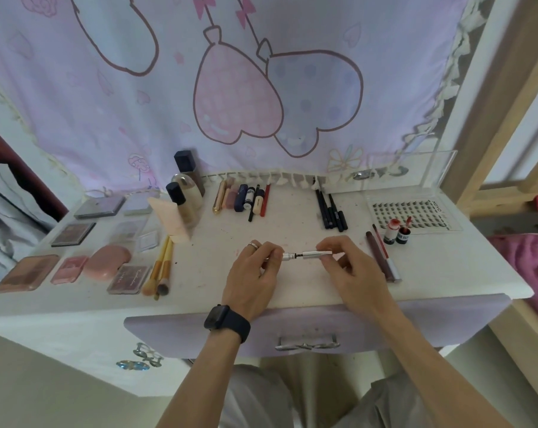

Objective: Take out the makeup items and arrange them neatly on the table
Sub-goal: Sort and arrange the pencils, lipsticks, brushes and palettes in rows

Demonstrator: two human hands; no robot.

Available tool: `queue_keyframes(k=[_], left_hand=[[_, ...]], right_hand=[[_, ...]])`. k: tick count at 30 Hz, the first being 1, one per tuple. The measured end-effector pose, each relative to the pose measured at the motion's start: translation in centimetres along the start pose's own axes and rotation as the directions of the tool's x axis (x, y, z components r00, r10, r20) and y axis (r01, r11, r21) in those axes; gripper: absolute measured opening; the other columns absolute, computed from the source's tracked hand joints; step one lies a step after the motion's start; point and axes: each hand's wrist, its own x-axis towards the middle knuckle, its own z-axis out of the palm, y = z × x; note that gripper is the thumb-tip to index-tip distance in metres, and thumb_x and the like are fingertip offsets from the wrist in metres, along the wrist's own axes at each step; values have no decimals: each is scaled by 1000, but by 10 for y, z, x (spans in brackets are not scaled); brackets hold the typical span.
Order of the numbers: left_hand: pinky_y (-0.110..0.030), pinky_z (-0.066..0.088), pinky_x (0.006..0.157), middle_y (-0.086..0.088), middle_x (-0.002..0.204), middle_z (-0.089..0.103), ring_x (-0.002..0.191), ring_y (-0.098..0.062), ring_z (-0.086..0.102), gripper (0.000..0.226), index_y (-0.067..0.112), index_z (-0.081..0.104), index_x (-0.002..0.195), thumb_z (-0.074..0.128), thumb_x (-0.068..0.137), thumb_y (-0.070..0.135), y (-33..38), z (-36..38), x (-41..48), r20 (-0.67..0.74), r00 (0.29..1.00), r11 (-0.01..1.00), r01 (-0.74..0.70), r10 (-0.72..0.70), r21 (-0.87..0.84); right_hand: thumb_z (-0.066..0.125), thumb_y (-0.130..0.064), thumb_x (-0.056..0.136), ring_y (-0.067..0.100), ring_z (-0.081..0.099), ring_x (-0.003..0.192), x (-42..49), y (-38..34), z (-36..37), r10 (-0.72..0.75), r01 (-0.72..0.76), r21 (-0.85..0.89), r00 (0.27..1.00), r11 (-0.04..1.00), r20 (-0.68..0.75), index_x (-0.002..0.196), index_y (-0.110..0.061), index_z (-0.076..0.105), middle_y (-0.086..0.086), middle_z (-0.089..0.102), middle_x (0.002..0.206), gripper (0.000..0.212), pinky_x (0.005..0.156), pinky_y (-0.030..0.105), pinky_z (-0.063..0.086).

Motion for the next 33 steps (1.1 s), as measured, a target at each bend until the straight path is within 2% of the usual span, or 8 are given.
queue_keyframes(k=[3,6,9,15,19,23,27,33], left_hand=[[-22,34,61,8,75,46,69,-11,44,21,24,63,92,47,101,33,0,0,0,-4,1000,1000,-5,5,-11],[-22,33,61,10,74,44,69,-12,44,22,24,63,89,47,100,34,0,0,0,-13,1000,1000,2,-2,-22],[-24,34,61,9,73,44,69,-15,45,21,25,61,85,48,99,32,0,0,0,-32,999,998,26,-27,-54],[-17,31,59,10,71,45,67,-9,44,25,25,57,78,45,98,34,-1,0,1,-47,997,995,64,-68,-81],[-19,33,61,9,71,48,68,-9,47,33,20,63,77,43,99,35,-3,2,1,-39,996,994,73,-77,-79],[-24,36,62,7,71,50,69,-11,48,36,20,63,76,41,98,36,-4,2,2,-46,996,993,75,-80,-88],[-27,37,63,7,71,49,69,-11,48,38,18,63,75,39,99,38,-5,2,2,-58,994,992,83,-89,-98],[-24,33,61,7,71,48,68,-9,47,39,18,62,76,38,99,39,-5,2,3,-71,992,991,96,-102,-93]], right_hand=[[60,-44,97,7,58,65,-1,-5,-1,2,-2,4,1000,1000,16,118,-49,54,-31,63,101,23,57,21,48],[48,-55,99,3,57,58,-1,-5,3,2,1,-93,999,996,36,101,-47,58,-29,68,82,13,53,21,39],[48,-47,101,3,56,57,-1,-4,3,-24,25,-73,1000,997,4,94,-46,56,-24,67,80,11,50,16,37],[50,-34,104,4,54,62,-3,-5,2,-43,41,-43,999,998,-32,101,-51,54,-21,63,82,17,54,15,37],[49,-30,104,3,52,62,-5,-5,3,-70,68,-40,995,997,-72,108,-42,55,-25,57,74,14,56,15,36],[50,-21,105,2,52,64,-6,-7,3,-107,107,-5,990,994,-94,111,-33,57,-30,56,78,15,59,14,39],[53,-12,103,0,51,62,-9,-11,4,-169,175,26,972,984,-164,108,-26,58,-21,52,75,16,58,11,39],[55,-2,100,1,50,67,-11,-13,5,-289,284,-56,932,957,-220,108,-15,59,-12,53,89,15,62,8,38]])
